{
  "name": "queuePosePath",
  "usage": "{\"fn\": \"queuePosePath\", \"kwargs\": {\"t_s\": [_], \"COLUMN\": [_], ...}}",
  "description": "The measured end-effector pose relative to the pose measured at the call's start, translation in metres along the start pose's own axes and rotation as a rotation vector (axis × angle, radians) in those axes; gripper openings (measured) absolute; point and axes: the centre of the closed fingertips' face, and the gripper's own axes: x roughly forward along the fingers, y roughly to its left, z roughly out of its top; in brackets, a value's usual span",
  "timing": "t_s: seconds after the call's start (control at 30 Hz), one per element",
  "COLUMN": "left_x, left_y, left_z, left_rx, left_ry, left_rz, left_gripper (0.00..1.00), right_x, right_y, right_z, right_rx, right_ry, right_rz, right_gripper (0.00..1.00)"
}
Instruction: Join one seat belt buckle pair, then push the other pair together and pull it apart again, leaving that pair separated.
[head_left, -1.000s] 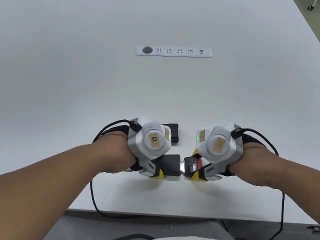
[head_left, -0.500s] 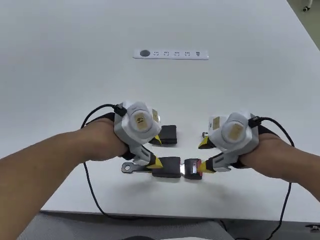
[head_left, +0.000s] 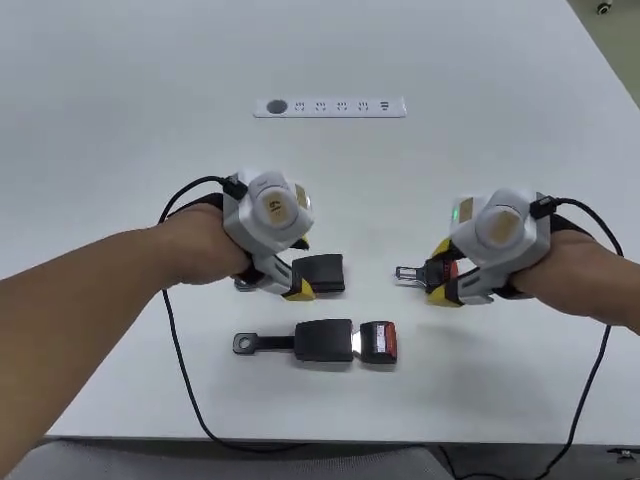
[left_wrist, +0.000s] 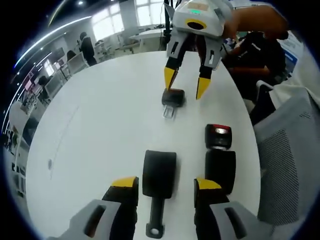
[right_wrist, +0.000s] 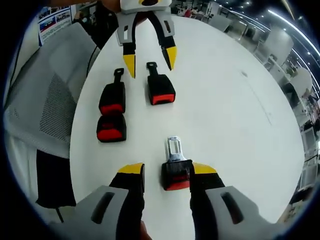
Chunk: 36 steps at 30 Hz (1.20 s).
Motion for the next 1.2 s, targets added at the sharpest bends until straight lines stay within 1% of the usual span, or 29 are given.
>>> {"fn": "queuePosePath", "kwargs": {"t_s": [0.13,0.23,0.33,0.47,0.5,0.57,0.63,0.67,0.77,0.8,0.83,0.9,0.93,0.97,1.0,1.03,1.13,1.2], "left_x": [0.006,0.013,0.021,0.024,0.025,0.029,0.028,0.03,0.032,0.035,0.037,0.037,0.04,0.038,0.035,0.033,0.035,0.036], "left_y": [0.005,0.006,0.008,0.005,0.003,0.003,0.006,0.005,0.004,0.004,0.004,0.0,0.001,0.001,0.002,0.001,0.002,0.002], "left_z": [0.001,-0.001,-0.003,-0.005,-0.007,-0.01,-0.01,-0.01,-0.013,-0.016,-0.021,-0.025,-0.027,-0.025,-0.024,-0.024,-0.024,-0.024], "left_rx": [0.004,0.021,0.027,0.03,0.03,0.036,0.05,0.05,0.043,0.045,0.076,0.092,0.093,0.082,0.079,0.078,0.072,0.073], "left_ry": [0.012,0.026,0.038,0.047,0.052,0.058,0.067,0.062,0.073,0.077,0.098,0.112,0.116,0.102,0.105,0.098,0.09,0.09], "left_rz": [-0.009,-0.027,-0.041,-0.07,-0.081,-0.091,-0.079,-0.081,-0.08,-0.078,-0.071,-0.076,-0.078,-0.083,-0.082,-0.084,-0.086,-0.087], "left_gripper": [0.45,0.45,0.44,0.42,0.42,0.35,0.32,0.32,0.32,0.32,0.32,0.33,0.33,0.33,0.33,0.33,0.33,0.33], "right_x": [0.005,0.007,0.01,0.015,0.018,0.023,0.023,0.023,0.022,0.022,0.021,0.022,0.022,0.023,0.023,0.024,0.028,0.031], "right_y": [-0.009,-0.013,-0.011,-0.01,-0.011,-0.011,-0.01,-0.01,-0.008,-0.008,-0.008,-0.009,-0.009,-0.009,-0.008,-0.008,-0.004,0.0], "right_z": [-0.013,-0.018,-0.021,-0.024,-0.026,-0.029,-0.028,-0.028,-0.028,-0.028,-0.028,-0.028,-0.028,-0.028,-0.027,-0.025,-0.018,-0.009], "right_rx": [-0.008,-0.003,0.003,-0.009,-0.012,-0.019,-0.043,-0.044,-0.064,-0.064,-0.062,-0.066,-0.069,-0.071,-0.073,-0.072,-0.085,-0.093], "right_ry": [0.029,0.037,0.042,0.051,0.055,0.059,0.057,0.059,0.063,0.064,0.065,0.069,0.073,0.074,0.073,0.072,0.07,0.064], "right_rz": [0.006,0.012,0.034,0.053,0.06,0.08,0.09,0.092,0.097,0.1,0.102,0.102,0.1,0.097,0.096,0.096,0.098,0.103], "right_gripper": [0.34,0.35,0.34,0.32,0.31,0.31,0.31,0.31,0.31,0.31,0.31,0.31,0.3,0.3,0.3,0.3,0.3,0.3]}}
